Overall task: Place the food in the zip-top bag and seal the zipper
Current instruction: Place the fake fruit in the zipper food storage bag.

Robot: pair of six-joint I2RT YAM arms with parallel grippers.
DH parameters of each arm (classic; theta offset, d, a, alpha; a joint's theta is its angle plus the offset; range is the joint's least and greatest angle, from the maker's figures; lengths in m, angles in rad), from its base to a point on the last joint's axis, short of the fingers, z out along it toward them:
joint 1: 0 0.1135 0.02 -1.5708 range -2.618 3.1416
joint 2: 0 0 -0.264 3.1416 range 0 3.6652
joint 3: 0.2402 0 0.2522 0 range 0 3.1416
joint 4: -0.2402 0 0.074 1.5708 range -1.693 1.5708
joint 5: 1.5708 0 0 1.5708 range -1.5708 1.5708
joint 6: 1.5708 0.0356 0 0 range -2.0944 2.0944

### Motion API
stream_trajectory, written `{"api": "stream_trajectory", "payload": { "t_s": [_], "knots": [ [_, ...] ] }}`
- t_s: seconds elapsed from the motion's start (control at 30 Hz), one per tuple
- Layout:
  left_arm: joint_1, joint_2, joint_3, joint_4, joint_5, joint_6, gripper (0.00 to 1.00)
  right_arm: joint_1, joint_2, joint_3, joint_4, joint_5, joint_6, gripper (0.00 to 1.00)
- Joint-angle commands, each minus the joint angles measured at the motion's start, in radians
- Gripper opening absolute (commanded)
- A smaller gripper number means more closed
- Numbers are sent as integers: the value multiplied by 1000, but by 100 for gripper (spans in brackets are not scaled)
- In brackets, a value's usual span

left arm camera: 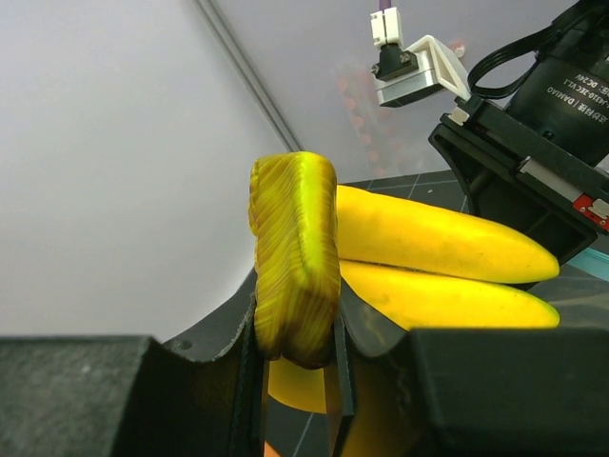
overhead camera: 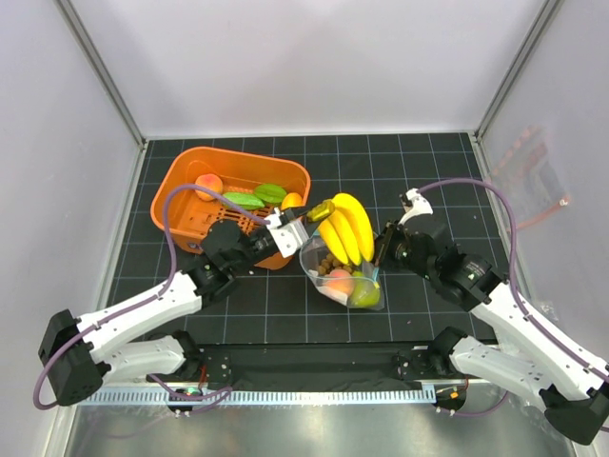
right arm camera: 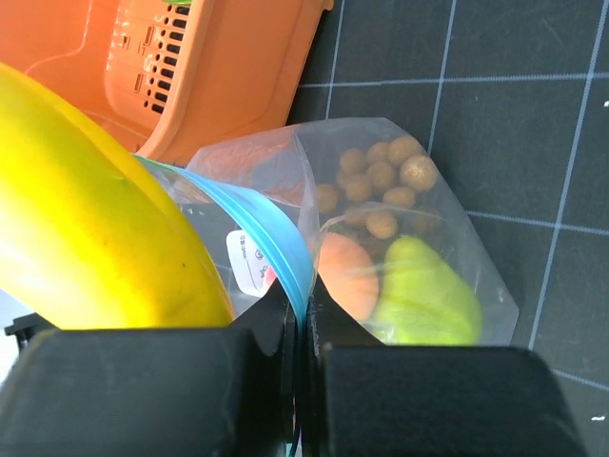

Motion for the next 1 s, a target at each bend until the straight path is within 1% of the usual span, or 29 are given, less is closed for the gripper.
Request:
{"api": "stream_trajectory", "payload": {
  "t_s": [0.0, 0.1, 0.23, 0.3, 0.33, 0.4, 0.43, 0.47, 0.5, 0.57, 0.63, 0.77, 0.9, 0.97],
  "knots": [
    [-33, -28, -21, 56, 17, 72, 0, -2, -45, 1, 91, 30, 70, 1],
    [-65, -47, -37, 35, -36, 112, 0, -2, -70, -11, 94, 108, 93, 1],
    [-110, -27, -65, 27, -42, 201, 0, -2, -68, -8, 91, 114, 111, 1],
    [-133, 7, -79, 27, -42, 248, 0, -2, -56, 9, 70, 122, 147, 1],
    [-166, 21, -83, 42, -63, 300, 0, -2, -41, 15, 52, 129, 154, 1],
    [-198, 68, -102, 78, -118, 359, 0, -2, -31, 21, 38, 139, 185, 1],
    [-224, 82, -106, 113, -178, 411, 0, 0, -34, 20, 28, 155, 191, 1],
    [-234, 97, -109, 127, -210, 426, 0, -2, -38, 12, 28, 169, 197, 1],
    [-237, 117, -108, 139, -220, 436, 0, -2, -42, 9, 24, 186, 210, 1],
    [-242, 128, -99, 148, -292, 443, 0, -2, -59, 6, 13, 246, 216, 1],
    [-242, 128, -102, 163, -306, 439, 0, -3, -71, 4, 1, 289, 219, 1],
    [-248, 143, -110, 176, -284, 434, 0, -3, -93, -10, 8, 333, 231, 1],
    [-283, 215, -85, 190, -318, 482, 0, -2, -87, -8, 16, 318, 256, 1],
    [-292, 275, -61, 234, -346, 483, 0, -2, -84, -13, 28, 292, 271, 1]
  ]
}}
